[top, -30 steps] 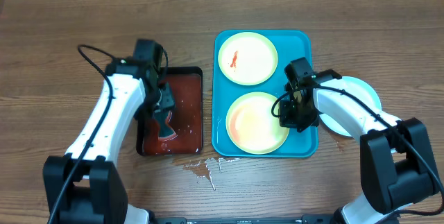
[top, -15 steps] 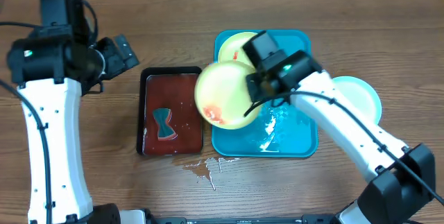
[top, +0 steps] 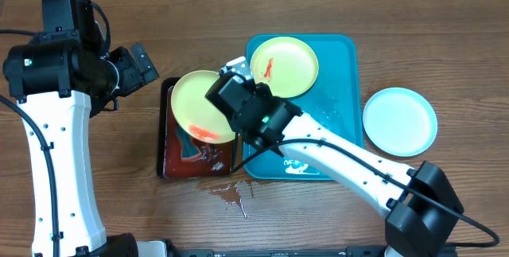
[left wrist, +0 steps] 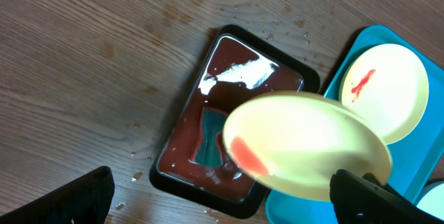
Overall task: Clean dirty plates on tray and stack at the side
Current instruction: 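Lift the lower yellow plate with the right gripper and tilt it over the black tray, then carry the yellow plate right and stack it on the white plate, then grasp the upper yellow plate rim with the right gripper and slide it down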
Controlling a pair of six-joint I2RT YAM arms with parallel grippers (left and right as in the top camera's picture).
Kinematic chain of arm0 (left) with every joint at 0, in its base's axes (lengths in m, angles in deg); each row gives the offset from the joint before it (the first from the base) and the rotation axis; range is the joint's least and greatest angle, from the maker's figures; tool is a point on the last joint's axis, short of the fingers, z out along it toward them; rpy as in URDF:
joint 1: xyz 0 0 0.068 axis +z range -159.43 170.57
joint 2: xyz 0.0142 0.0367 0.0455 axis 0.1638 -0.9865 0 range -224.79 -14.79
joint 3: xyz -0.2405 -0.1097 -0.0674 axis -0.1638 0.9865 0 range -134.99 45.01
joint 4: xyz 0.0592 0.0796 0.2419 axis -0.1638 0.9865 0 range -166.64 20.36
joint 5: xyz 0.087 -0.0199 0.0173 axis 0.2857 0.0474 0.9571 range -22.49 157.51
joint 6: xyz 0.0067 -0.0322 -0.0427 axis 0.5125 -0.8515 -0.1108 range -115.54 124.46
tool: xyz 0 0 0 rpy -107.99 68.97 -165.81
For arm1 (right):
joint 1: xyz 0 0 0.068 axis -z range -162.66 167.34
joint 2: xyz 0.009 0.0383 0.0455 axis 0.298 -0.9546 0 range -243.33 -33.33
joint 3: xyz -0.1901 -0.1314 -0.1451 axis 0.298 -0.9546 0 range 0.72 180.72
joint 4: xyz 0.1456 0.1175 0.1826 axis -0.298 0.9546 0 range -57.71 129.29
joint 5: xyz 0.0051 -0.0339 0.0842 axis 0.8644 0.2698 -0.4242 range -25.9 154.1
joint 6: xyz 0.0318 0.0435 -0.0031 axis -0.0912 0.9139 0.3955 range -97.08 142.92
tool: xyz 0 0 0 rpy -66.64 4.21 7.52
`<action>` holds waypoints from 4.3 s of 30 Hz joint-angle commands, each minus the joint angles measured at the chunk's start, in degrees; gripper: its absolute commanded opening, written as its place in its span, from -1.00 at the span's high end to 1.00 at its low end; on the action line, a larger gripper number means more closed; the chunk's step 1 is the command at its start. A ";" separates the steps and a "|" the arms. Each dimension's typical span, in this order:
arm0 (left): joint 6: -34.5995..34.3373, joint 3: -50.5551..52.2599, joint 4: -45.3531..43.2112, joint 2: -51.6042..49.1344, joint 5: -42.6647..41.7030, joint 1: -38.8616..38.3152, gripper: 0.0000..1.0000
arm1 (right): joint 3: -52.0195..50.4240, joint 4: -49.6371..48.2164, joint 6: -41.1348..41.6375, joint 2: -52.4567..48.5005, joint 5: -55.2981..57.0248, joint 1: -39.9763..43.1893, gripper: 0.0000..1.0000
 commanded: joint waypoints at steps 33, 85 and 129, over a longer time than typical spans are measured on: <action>0.44 -0.85 -0.07 0.09 -0.42 0.31 -1.00 | 2.29 1.27 -0.79 1.73 47.69 -18.82 0.93; 0.44 -0.85 -0.07 0.09 -0.42 0.31 -0.99 | 6.51 15.43 10.93 18.34 -36.28 35.74 0.93; 0.44 -0.85 -0.07 0.09 -0.42 0.31 -0.99 | -7.23 16.61 -9.86 21.81 -43.36 56.76 0.19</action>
